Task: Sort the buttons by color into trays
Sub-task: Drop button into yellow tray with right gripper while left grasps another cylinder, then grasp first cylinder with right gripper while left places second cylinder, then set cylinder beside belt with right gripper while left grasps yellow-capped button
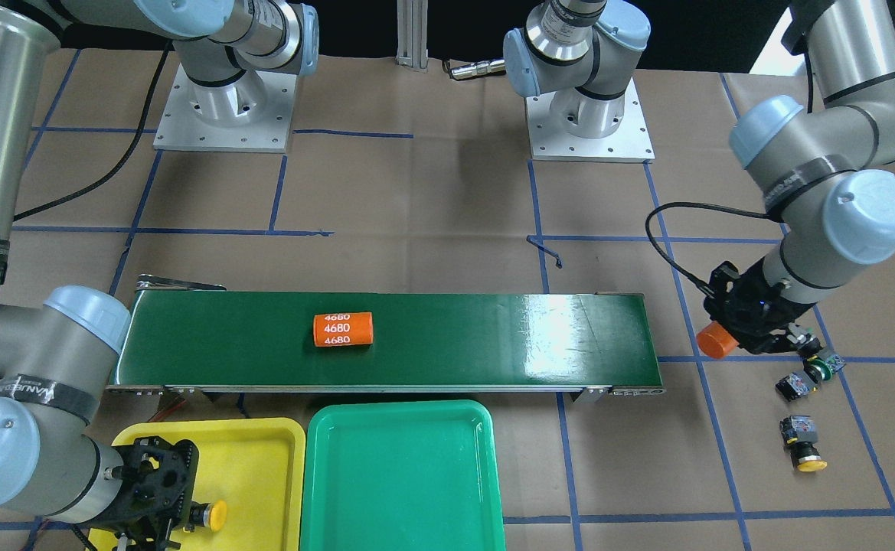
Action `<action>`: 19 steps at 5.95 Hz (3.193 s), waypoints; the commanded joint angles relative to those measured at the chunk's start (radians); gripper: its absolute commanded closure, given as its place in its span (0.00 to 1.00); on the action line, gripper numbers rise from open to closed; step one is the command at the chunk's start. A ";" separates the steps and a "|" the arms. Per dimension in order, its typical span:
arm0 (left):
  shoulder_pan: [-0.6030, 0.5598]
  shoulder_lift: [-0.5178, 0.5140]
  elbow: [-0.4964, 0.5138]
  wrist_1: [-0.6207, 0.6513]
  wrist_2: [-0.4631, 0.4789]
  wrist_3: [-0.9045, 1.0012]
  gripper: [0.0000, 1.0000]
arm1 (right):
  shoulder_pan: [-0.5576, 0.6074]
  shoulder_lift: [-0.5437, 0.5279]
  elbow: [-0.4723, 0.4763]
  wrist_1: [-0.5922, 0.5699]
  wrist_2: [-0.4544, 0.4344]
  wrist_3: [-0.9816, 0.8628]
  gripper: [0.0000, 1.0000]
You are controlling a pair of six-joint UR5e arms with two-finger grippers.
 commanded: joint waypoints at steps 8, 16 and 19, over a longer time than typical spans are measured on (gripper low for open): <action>-0.232 -0.006 -0.010 0.012 -0.102 0.181 0.02 | 0.143 -0.679 0.503 0.285 -0.138 0.291 0.00; 0.156 -0.377 0.355 0.110 -0.063 -0.581 0.06 | 0.164 -0.691 0.497 0.232 -0.139 0.249 0.00; 0.164 -0.434 0.366 0.110 -0.058 -0.779 0.14 | 0.164 -0.703 0.498 0.244 -0.133 0.248 0.00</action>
